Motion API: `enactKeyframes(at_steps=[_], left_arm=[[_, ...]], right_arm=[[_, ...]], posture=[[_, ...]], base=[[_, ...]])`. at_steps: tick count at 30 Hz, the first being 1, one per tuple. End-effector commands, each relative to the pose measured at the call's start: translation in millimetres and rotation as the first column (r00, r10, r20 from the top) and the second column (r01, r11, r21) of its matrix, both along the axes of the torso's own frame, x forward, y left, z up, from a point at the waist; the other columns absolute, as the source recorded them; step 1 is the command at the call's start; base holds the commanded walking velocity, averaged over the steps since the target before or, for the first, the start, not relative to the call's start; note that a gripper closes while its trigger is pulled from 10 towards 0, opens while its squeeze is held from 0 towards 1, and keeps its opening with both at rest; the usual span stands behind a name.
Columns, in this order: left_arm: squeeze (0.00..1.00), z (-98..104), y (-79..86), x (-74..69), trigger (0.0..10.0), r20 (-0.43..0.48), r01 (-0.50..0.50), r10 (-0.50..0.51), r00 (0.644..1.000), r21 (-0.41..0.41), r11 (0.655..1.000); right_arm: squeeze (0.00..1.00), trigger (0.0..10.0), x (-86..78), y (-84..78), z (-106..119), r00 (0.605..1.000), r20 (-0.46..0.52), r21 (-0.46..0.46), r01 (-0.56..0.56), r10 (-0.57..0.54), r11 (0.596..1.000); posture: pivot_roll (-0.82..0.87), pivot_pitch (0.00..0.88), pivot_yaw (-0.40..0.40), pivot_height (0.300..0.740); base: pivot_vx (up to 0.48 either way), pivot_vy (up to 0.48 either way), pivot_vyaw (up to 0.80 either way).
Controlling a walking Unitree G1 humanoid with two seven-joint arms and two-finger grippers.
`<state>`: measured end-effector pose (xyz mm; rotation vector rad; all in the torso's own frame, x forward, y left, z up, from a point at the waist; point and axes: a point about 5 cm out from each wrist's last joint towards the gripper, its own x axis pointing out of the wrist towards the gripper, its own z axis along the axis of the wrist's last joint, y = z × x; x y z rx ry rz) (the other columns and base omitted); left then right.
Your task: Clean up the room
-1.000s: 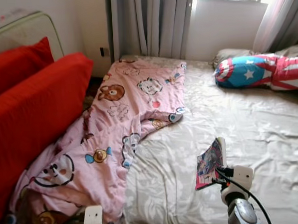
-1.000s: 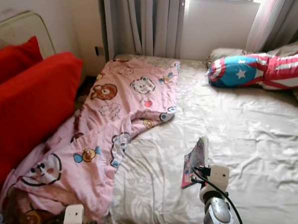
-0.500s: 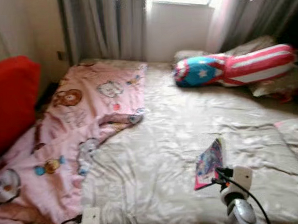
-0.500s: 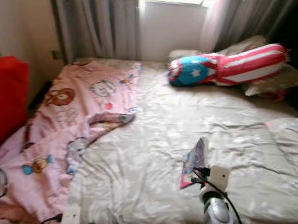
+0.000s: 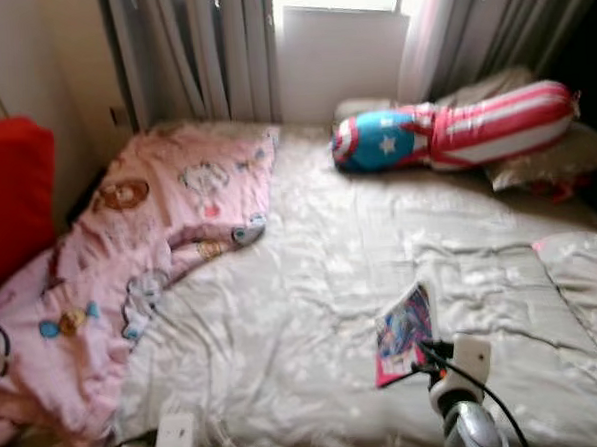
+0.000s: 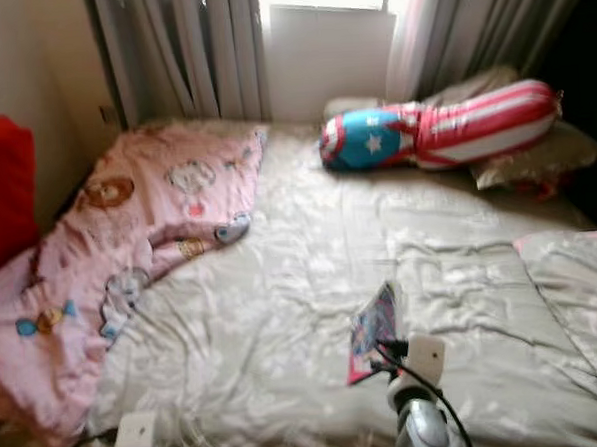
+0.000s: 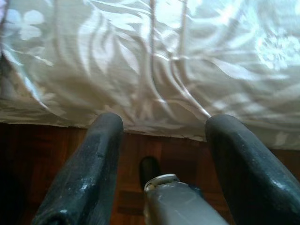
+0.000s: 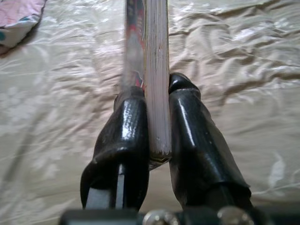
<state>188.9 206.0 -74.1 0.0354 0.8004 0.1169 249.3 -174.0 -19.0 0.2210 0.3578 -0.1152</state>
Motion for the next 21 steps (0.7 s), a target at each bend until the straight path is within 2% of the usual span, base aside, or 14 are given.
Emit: enactKeyframes(at_steps=[1, 21], left_arm=[[0.0, -3.8, -7.9, -4.4, 10.0, -0.021, 0.017, -0.017, 1.0, -0.011, 1.0], [0.0, -3.9, -7.7, -4.6, 10.0, -0.021, 0.019, -0.02, 1.0, -0.011, 1.0]], right_arm=[[0.0, 10.0, 2.1, -6.8, 4.4, 0.999, 0.031, -0.01, 0.023, -0.022, 1.0], [0.0, 10.0, 1.7, -5.5, 3.0, 1.0, 0.027, -0.016, 0.012, -0.012, 1.0]], posture=[[-0.01, 0.0, -0.091, 0.74], [-0.01, 0.0, -0.089, 0.74]], base=[[0.0, -0.3, 0.0], [0.0, -0.292, 0.0]])
